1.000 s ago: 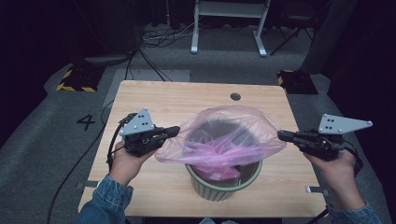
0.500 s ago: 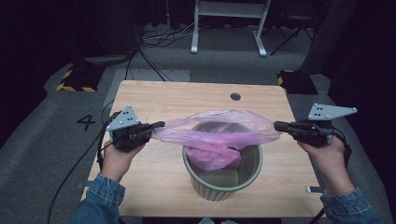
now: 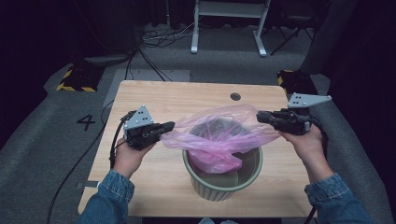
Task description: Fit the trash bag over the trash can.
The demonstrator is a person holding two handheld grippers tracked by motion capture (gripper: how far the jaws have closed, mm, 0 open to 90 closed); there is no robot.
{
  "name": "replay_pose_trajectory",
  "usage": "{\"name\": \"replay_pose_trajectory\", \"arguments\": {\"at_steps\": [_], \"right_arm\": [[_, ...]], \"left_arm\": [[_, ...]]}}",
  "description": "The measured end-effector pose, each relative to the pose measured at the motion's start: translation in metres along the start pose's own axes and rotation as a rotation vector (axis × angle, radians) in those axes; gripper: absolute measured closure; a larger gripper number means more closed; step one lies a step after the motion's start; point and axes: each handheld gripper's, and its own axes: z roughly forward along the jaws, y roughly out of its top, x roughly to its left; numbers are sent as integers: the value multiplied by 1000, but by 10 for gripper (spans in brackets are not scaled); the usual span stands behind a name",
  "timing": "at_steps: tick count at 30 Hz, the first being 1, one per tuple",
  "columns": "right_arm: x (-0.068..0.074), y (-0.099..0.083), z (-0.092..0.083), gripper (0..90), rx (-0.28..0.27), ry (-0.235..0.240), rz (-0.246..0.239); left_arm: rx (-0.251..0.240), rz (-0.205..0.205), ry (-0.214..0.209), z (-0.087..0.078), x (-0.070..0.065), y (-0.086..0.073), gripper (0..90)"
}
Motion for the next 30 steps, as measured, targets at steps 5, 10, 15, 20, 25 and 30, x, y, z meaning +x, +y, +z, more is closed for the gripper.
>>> {"name": "replay_pose_trajectory", "arguments": {"at_steps": [5,10,15,20,25,30], "right_arm": [[-4,-8,17,824,37,-5,17],[-12,-17,29,862,82,-17,53],[-14,-32,39,890,142,-7,62],[-10,-52,37,894,175,38,84],[-4,-75,25,894,150,76,122],[-4,-85,16,791,117,67,150]], "left_arm": [[59,0,40,17,2,-7,897],[111,6,82,28,6,-15,898],[181,-3,56,39,5,-29,898],[200,-16,7,39,0,-43,898],[192,-35,-22,38,-5,-55,898],[105,-78,-23,23,-4,-56,777]]}}
